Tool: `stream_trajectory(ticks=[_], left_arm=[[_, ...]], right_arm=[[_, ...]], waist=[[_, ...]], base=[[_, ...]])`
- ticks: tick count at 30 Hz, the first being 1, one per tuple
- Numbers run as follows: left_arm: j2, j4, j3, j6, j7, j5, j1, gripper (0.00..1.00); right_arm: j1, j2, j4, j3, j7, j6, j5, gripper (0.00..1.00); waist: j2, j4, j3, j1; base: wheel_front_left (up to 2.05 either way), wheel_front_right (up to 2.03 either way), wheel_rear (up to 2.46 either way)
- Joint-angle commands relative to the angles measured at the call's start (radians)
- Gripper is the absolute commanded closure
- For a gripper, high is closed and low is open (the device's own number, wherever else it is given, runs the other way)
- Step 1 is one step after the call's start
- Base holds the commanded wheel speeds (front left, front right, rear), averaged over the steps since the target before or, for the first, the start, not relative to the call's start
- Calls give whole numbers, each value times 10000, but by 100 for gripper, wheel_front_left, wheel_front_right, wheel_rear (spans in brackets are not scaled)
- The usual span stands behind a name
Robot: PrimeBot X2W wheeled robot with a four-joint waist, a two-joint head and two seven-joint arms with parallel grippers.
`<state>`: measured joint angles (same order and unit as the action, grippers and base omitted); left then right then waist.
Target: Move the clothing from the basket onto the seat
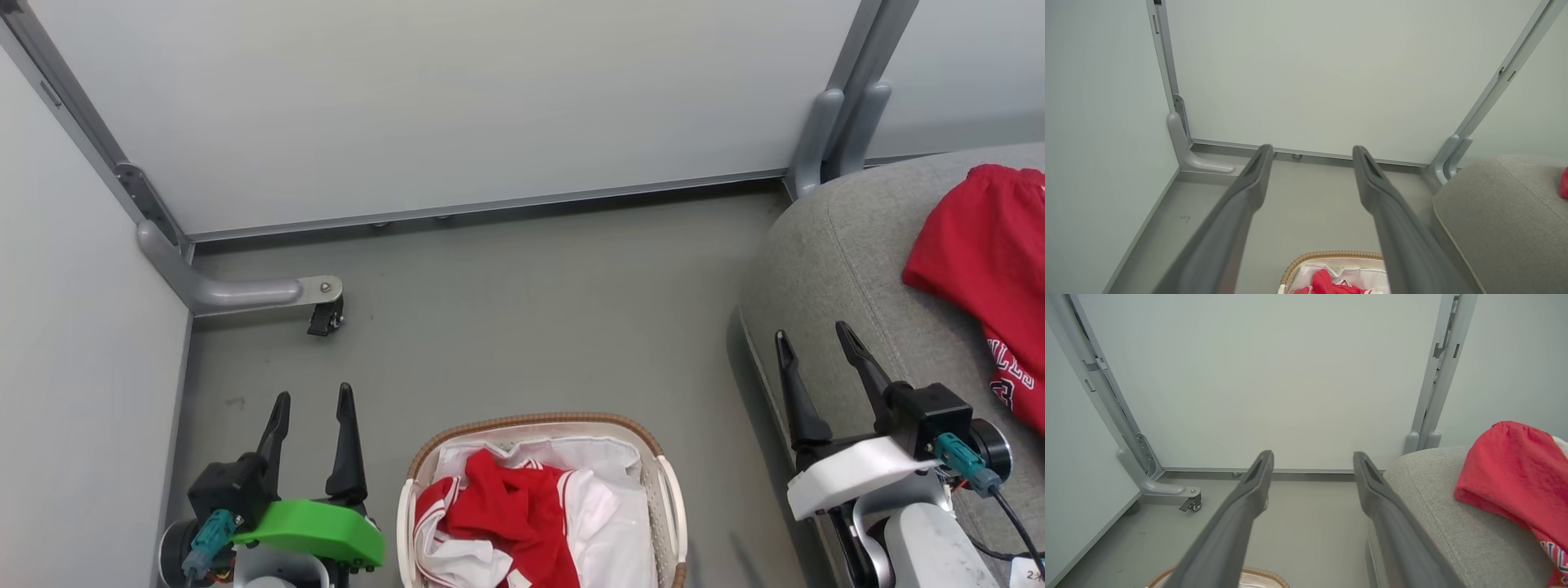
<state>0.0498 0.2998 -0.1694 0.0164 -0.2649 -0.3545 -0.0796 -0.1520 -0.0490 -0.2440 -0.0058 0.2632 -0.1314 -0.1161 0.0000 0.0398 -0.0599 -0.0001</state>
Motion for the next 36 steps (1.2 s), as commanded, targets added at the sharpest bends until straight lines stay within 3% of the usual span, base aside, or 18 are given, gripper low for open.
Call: stream_trajectory(ticks=[1, 36], left_arm=[[12, 45, -12, 13, 9, 24, 160, 0], [13, 160, -153, 153, 9, 191, 300, 0]], right_arm=[[194, -32, 77, 1, 24, 14, -74, 0], [425, -30, -101, 188, 24, 14, 14, 0]], waist=[[0, -25, 68, 1], [0, 53, 295, 1]], base=[[0, 0, 0], [0, 0, 0]])
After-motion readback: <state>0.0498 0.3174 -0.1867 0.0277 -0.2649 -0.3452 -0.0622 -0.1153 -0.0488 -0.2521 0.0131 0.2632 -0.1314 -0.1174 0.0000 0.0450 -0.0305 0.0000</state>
